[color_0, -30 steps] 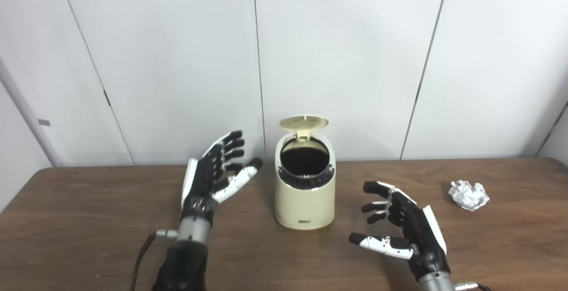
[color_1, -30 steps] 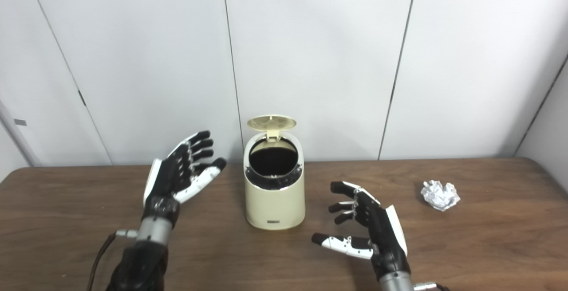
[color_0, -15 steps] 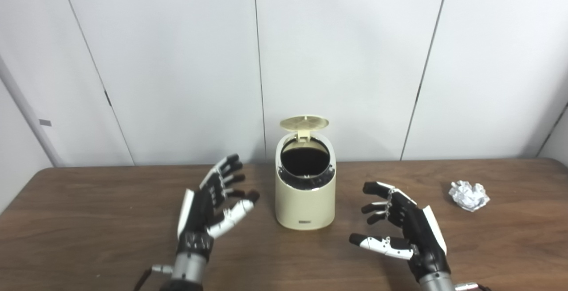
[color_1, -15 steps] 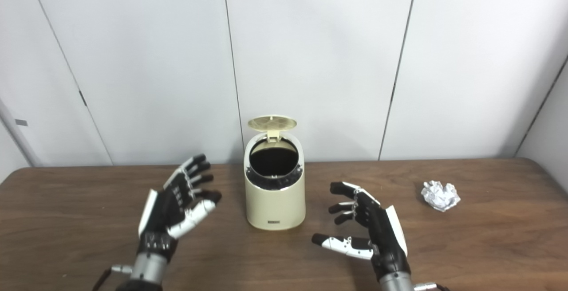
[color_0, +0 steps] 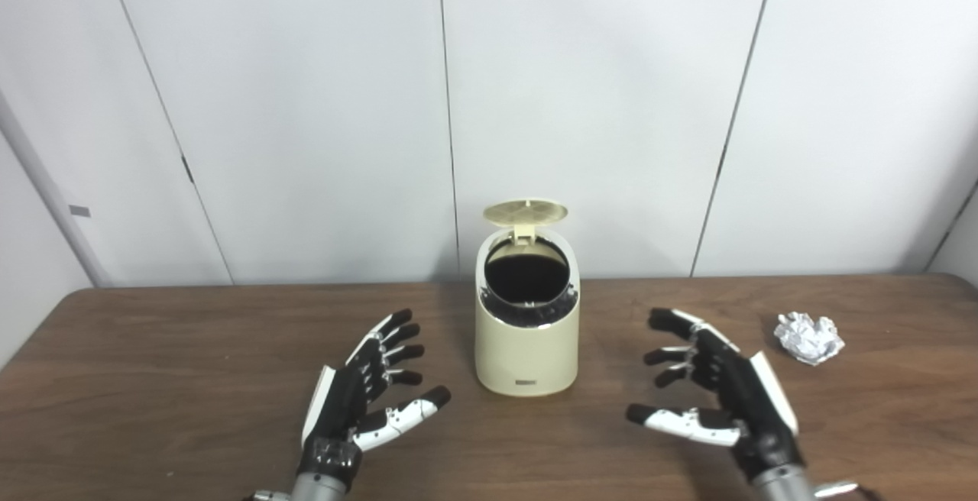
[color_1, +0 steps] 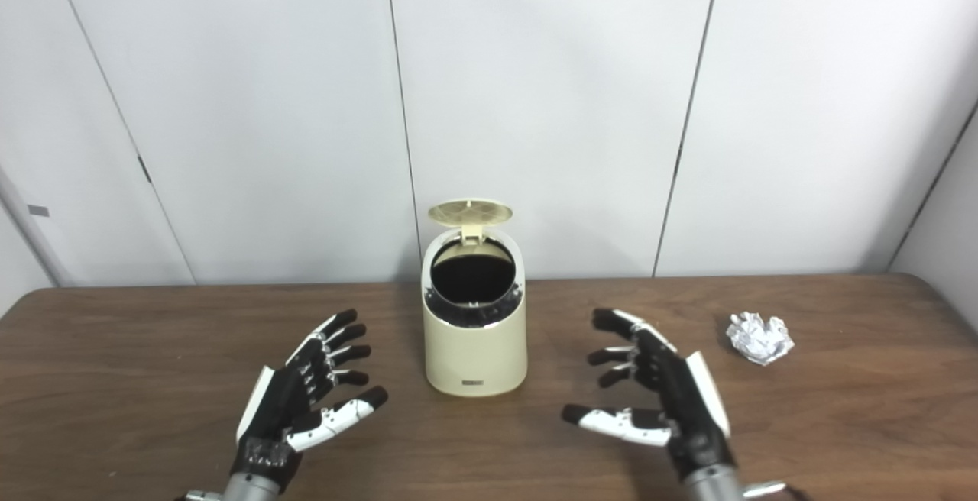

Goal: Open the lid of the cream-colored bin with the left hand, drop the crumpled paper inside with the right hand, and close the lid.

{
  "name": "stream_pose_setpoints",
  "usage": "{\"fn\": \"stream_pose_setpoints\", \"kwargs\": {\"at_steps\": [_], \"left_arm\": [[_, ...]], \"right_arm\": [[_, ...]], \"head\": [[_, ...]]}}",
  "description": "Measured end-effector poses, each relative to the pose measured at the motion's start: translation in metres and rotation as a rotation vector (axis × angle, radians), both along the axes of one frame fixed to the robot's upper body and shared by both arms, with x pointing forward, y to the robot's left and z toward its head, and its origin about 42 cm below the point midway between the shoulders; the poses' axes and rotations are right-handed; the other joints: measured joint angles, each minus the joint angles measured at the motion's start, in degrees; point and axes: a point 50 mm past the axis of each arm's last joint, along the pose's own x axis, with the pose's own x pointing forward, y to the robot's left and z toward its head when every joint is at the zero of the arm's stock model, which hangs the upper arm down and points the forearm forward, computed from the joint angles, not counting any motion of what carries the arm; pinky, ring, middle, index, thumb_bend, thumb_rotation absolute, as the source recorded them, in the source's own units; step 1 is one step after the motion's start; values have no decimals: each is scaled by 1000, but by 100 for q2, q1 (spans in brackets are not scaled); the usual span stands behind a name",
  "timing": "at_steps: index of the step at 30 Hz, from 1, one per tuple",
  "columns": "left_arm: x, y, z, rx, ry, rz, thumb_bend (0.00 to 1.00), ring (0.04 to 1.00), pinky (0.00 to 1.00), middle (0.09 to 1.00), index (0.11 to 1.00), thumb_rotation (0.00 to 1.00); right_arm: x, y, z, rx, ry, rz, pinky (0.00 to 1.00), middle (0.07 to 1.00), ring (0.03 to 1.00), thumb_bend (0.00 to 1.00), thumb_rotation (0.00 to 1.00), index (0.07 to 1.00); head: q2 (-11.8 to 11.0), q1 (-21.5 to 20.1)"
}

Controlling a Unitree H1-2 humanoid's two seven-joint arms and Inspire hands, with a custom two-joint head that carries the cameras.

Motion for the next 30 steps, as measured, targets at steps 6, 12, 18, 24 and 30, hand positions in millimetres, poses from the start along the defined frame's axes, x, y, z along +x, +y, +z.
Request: {"fn": "stream_pose_setpoints", "kwargs": {"at_steps": [6,12,18,24,30], "left_arm": [[0,0,-2,3,8,-13,737,809,697,873,938,141],[1,9,-4,15,18,-10,713,814,689,879,945,117],[1,17,-4,21,20,-5,654,818,694,888,958,40],[2,25,-4,38,22,3,603,823,692,893,958,1],[3,30,-3,57,18,9,564,832,728,891,962,0]], "right_arm": [[1,-6,28,-340,10,8,533,844,684,792,183,845],[22,-41,87,-757,-3,-63,598,794,716,833,210,807],[39,-58,116,-1096,124,-121,606,850,783,870,159,812],[51,-60,146,-1243,243,-140,566,835,745,888,93,812],[60,-66,168,-1341,276,-197,578,875,770,899,117,830]], "head": [[-132,-535],[-307,-1160],[-475,-1722],[-598,-2092],[-624,-2250]]}}
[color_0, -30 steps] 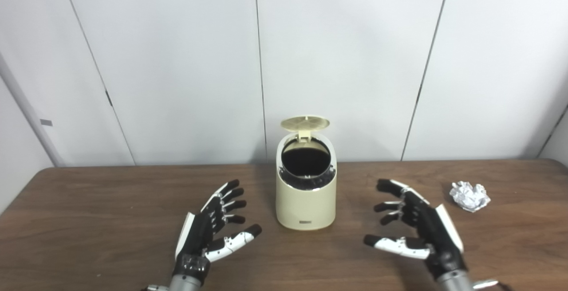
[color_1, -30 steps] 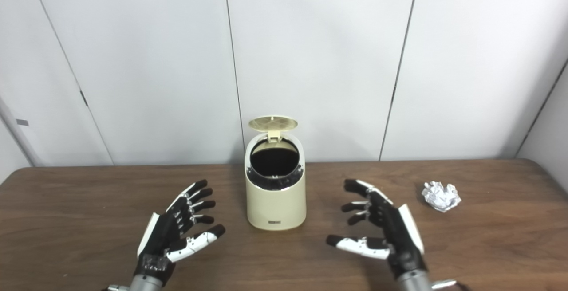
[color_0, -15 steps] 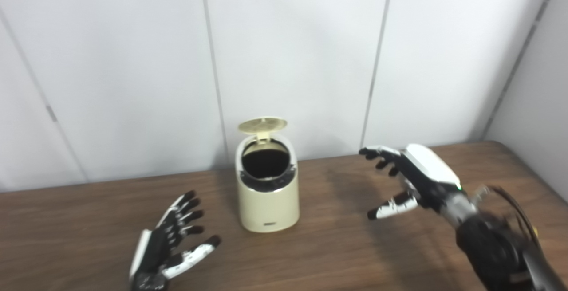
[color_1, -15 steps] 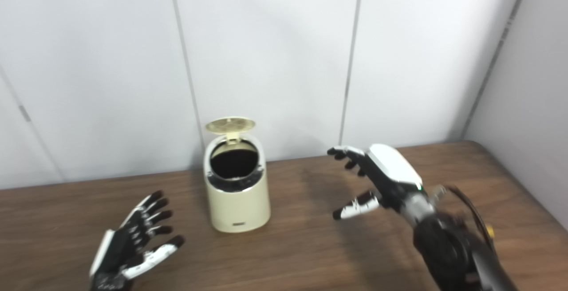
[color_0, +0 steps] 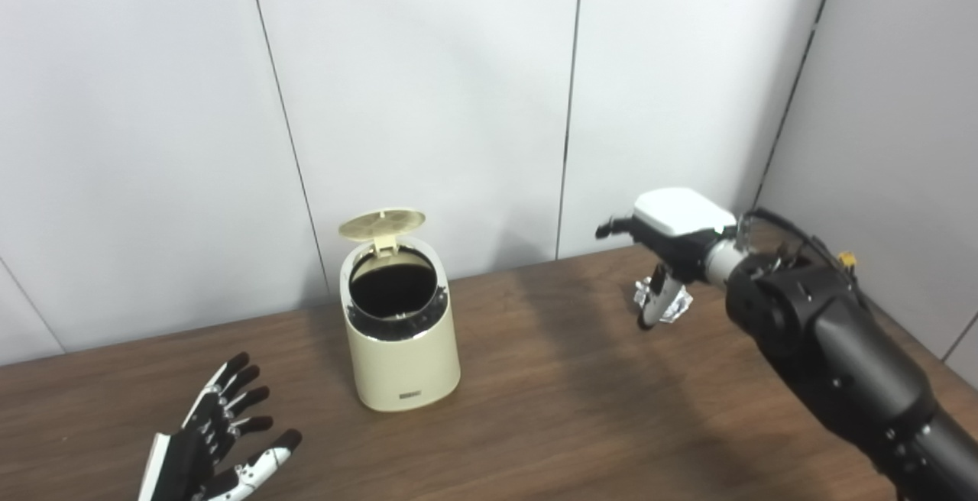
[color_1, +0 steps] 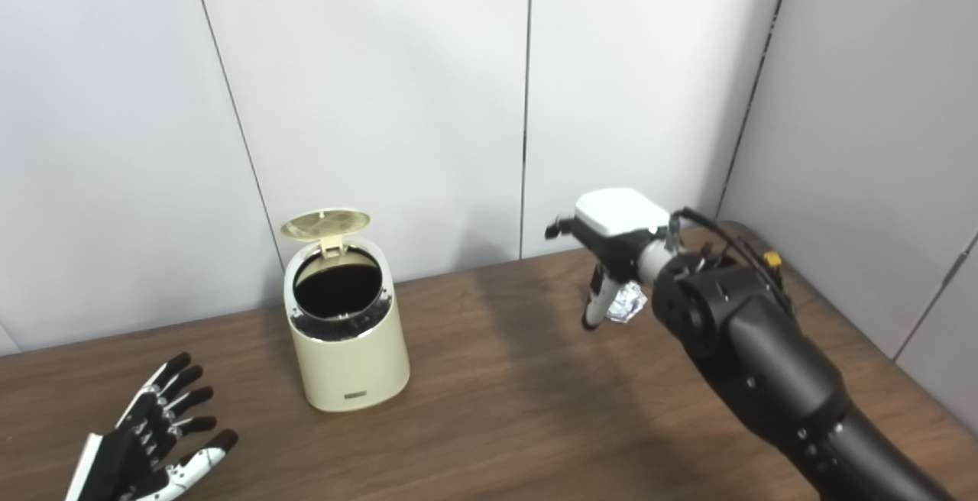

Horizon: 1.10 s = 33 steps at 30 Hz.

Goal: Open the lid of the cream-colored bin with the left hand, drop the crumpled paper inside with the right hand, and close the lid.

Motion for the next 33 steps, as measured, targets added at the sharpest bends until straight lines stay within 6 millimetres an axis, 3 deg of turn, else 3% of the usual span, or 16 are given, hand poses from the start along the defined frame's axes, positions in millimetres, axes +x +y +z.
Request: {"fn": "stream_pose_setpoints", "kwargs": {"at_steps": [8,16,22,26,30,33], "left_arm": [[0,3,3,19,-30,0,519,856,754,908,972,0],[1,4,3,21,-32,3,518,854,755,908,969,0],[0,3,8,20,-47,1,508,859,779,902,972,0],[0,2,9,21,-52,2,518,841,743,893,961,0],[-1,1,15,22,-59,2,521,832,703,888,943,0],[-1,0,14,23,-40,3,511,837,723,892,938,0]], "right_arm": [[23,-25,-13,-23,110,-106,585,876,795,876,108,801],[37,-37,-26,-21,151,-147,676,861,812,853,105,812],[49,-42,-40,-6,166,-179,646,880,825,841,76,834],[56,-46,-50,44,167,-194,606,890,818,840,61,832],[64,-50,-61,86,145,-213,649,904,856,840,74,830],[68,-54,-67,101,149,-229,641,896,834,837,61,821]], "head": [[-18,-114],[-18,-97],[17,-79],[53,-35],[44,-26],[61,0]]}}
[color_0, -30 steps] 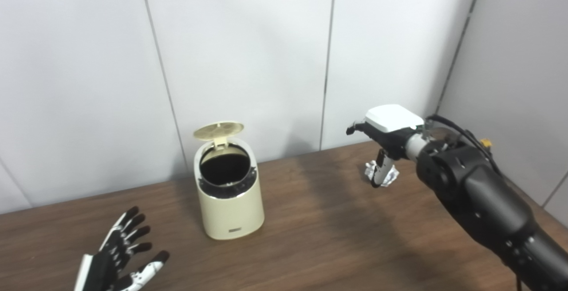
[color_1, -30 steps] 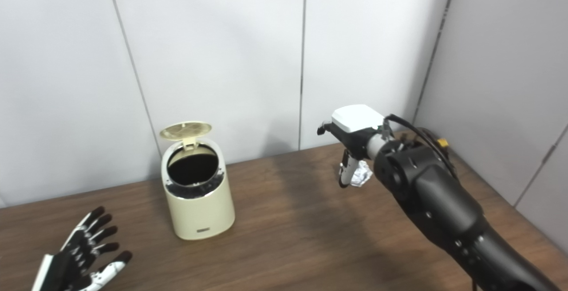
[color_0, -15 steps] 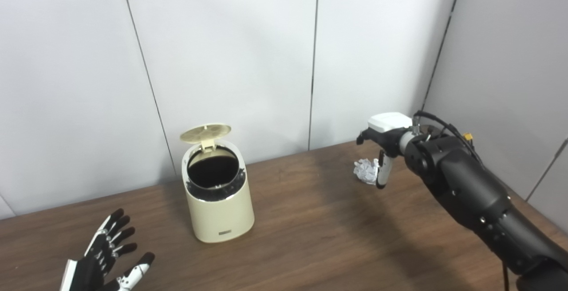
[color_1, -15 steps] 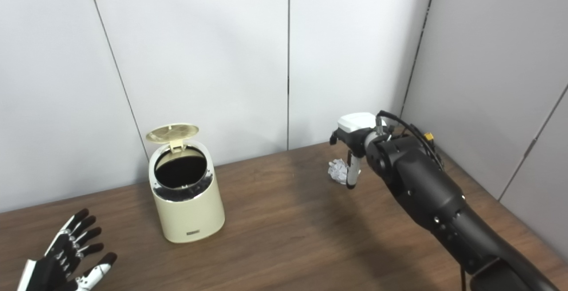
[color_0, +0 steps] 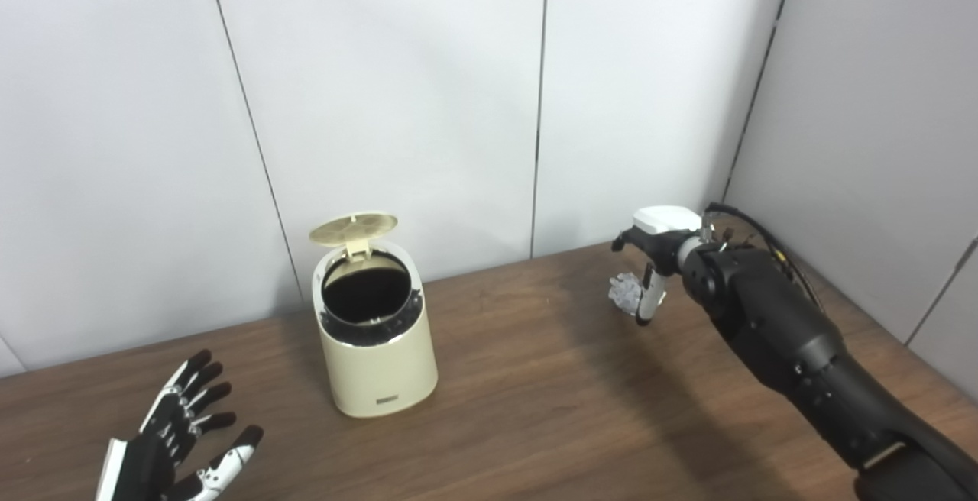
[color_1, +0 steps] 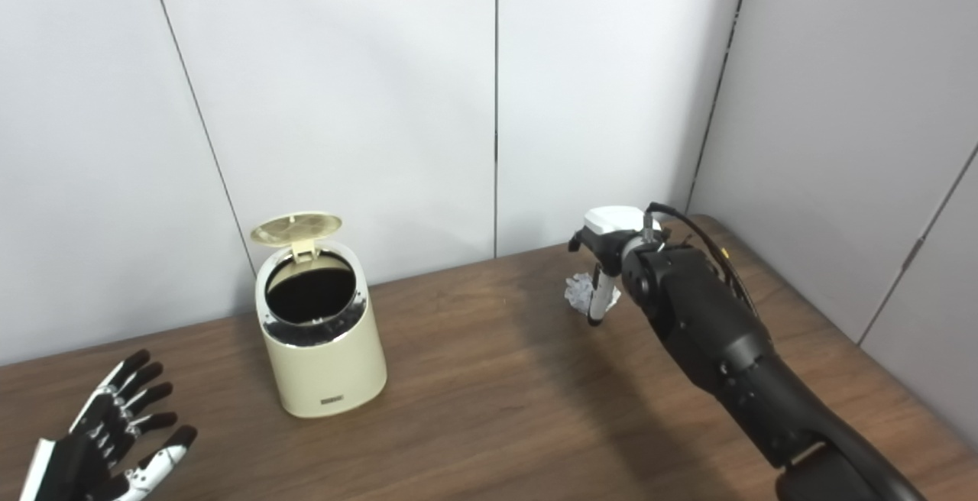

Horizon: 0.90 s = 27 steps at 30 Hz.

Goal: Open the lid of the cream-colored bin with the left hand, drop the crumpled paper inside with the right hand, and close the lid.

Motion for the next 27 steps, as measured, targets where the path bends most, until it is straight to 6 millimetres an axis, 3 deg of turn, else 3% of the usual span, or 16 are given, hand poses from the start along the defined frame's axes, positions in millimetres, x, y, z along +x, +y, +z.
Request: {"fn": "stream_pose_setpoints", "kwargs": {"at_steps": [4,8,14,23,27], "left_arm": [[-1,-1,4,2,-10,-2,517,834,743,887,935,0],[-1,-2,5,2,-7,-3,504,849,768,904,947,0],[-1,-1,4,3,9,-1,512,841,752,899,941,0],[-1,-1,4,4,10,-5,514,842,753,903,940,0],[-1,-1,4,5,10,-4,524,842,750,900,941,0]], "right_arm": [[3,-6,-9,30,13,-24,577,889,764,827,33,815],[4,-3,-14,28,20,-24,681,903,844,810,45,834],[5,3,-20,9,36,-6,656,887,817,805,74,838],[5,4,-22,41,45,-1,658,850,785,778,33,770],[4,4,-23,59,48,1,525,719,633,759,2,732]], "head": [[18,-9],[35,-26],[97,-26],[158,-9],[158,53]]}}
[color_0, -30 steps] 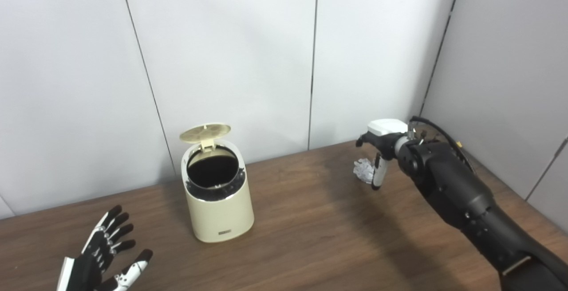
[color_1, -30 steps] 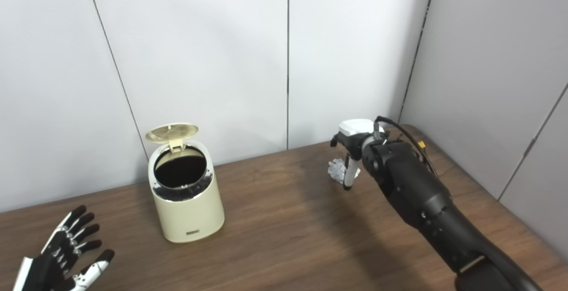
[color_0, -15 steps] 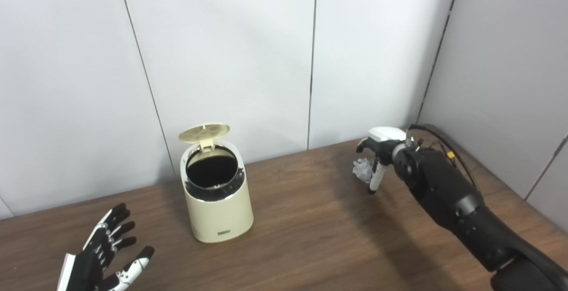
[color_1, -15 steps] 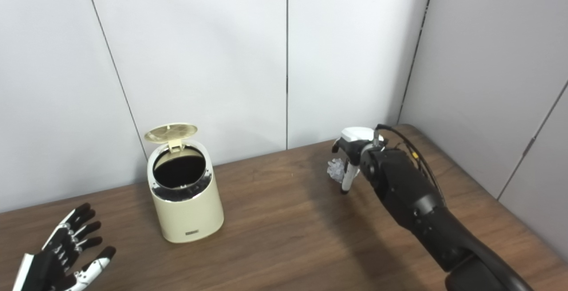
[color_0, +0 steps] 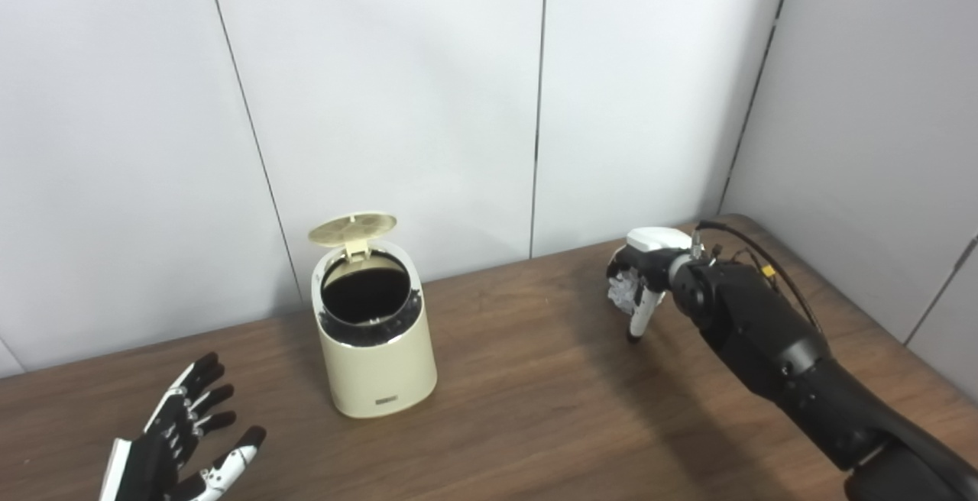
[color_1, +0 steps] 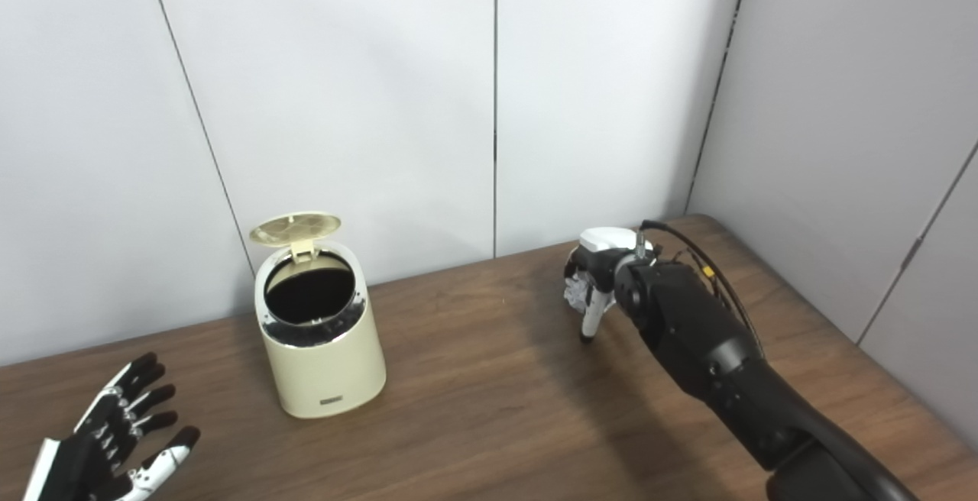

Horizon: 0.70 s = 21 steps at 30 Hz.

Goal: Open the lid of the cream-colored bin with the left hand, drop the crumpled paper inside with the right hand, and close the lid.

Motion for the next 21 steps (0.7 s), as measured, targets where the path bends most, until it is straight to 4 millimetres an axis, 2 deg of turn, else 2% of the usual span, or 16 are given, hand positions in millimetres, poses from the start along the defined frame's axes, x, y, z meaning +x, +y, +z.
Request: {"fn": "stream_pose_setpoints", "kwargs": {"at_steps": [2,4,6,8,12,21], "left_arm": [[0,0,0,0,0,0,527,836,742,895,937,0],[0,0,0,0,1,-1,518,845,760,901,942,0],[0,0,0,0,3,-1,520,849,776,905,944,0],[0,1,0,1,3,-3,521,844,772,903,943,0],[0,2,-1,5,5,-3,528,846,756,901,941,0],[0,2,-2,7,9,-3,540,840,759,892,931,0]], "right_arm": [[0,0,-1,7,3,2,513,658,599,752,0,685],[0,0,-1,5,2,0,457,482,519,575,0,551],[0,-1,-2,3,1,0,406,478,419,529,0,544],[0,0,-2,6,1,0,363,491,384,514,0,541],[-4,2,0,20,-42,-17,329,487,382,514,0,516],[-8,5,2,31,-143,-10,329,474,371,513,0,522]], "head": [[35,26],[53,18],[62,9],[62,9],[70,-9],[88,35]]}}
